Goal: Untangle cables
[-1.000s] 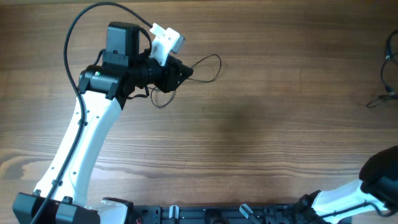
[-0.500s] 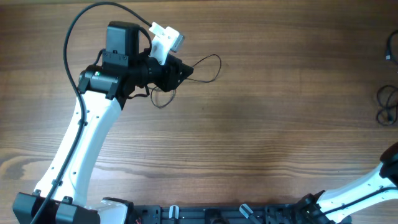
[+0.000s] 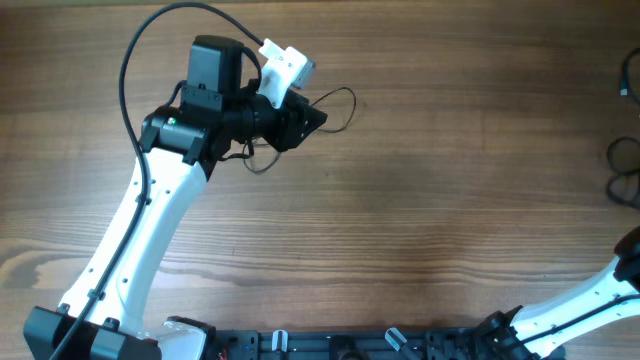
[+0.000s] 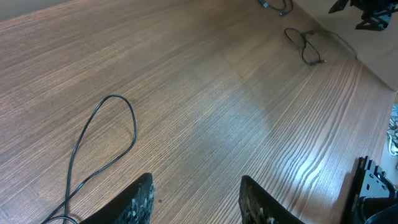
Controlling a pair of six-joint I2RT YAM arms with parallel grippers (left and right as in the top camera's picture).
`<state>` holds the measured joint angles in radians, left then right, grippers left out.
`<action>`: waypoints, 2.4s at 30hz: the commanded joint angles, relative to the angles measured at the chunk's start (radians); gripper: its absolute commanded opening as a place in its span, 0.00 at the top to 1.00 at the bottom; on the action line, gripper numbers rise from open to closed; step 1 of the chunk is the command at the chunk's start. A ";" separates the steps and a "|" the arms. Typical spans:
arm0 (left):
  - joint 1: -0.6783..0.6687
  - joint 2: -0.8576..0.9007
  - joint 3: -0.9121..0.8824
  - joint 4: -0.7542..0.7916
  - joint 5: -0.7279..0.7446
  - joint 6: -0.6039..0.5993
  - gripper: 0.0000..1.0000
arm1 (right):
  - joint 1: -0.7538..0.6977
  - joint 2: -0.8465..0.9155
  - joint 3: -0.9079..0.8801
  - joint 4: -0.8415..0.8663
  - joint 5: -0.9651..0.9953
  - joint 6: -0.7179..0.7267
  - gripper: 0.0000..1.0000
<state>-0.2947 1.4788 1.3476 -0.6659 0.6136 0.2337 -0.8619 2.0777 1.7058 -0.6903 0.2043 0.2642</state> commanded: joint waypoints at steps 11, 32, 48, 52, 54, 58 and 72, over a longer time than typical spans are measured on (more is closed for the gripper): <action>-0.004 -0.020 0.006 -0.004 -0.029 -0.005 0.54 | 0.052 0.017 0.002 -0.189 -0.095 0.134 0.00; -0.004 -0.020 0.006 0.001 -0.032 -0.002 0.53 | 0.153 0.109 -0.111 -0.045 0.140 0.338 0.24; -0.004 -0.020 0.006 0.000 -0.031 -0.003 0.53 | 0.148 0.182 -0.111 0.010 0.170 0.307 0.60; -0.004 -0.020 0.006 0.007 -0.031 -0.003 0.53 | 0.148 0.188 -0.111 0.024 0.170 0.308 0.95; -0.004 -0.020 0.006 0.014 -0.031 -0.003 0.52 | 0.148 0.188 -0.108 0.046 0.169 0.308 0.96; -0.005 -0.020 0.006 0.018 -0.019 -0.006 0.52 | 0.134 0.188 -0.056 0.080 0.169 0.308 0.96; -0.117 -0.020 0.006 0.012 -0.021 -0.006 0.51 | 0.068 0.200 0.156 0.241 0.054 0.050 0.96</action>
<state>-0.3931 1.4788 1.3476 -0.6548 0.5915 0.2337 -0.7948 2.2562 1.8400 -0.4706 0.2821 0.3782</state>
